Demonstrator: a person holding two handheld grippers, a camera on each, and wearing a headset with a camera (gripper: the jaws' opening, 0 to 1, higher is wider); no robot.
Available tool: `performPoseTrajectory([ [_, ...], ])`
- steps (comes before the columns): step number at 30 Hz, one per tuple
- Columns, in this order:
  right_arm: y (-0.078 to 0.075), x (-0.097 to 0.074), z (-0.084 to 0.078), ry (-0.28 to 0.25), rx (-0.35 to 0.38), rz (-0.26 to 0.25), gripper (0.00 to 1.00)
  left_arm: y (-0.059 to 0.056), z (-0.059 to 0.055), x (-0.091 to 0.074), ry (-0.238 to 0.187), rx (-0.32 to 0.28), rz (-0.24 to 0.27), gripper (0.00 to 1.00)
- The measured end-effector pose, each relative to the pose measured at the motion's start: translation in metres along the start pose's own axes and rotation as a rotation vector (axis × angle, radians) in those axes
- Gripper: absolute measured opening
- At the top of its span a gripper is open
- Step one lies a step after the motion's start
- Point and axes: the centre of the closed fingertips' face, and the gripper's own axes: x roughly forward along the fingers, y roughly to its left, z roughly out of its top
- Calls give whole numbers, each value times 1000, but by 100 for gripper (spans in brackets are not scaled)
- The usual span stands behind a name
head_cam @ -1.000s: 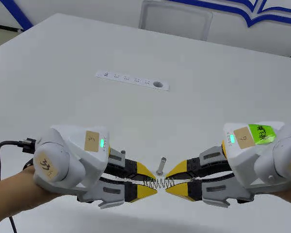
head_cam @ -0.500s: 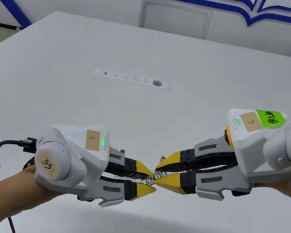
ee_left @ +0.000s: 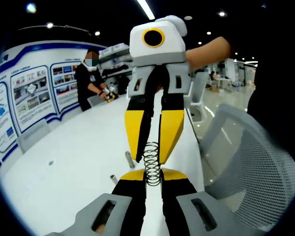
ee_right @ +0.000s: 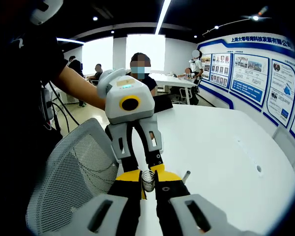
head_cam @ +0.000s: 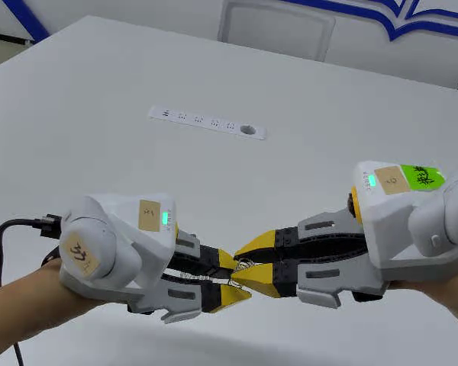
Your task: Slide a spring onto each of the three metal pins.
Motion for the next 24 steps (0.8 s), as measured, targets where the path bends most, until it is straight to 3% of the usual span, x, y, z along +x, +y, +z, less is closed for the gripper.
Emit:
performPoseTrajectory([
  [20, -7, 4, 2, 4, 5, -31, 10, 7, -2, -2, -9, -42, 37, 11],
  [24, -12, 3, 8, -10, 15, -47, 10, 10, -2, -5, -15, -54, 46, 15],
])
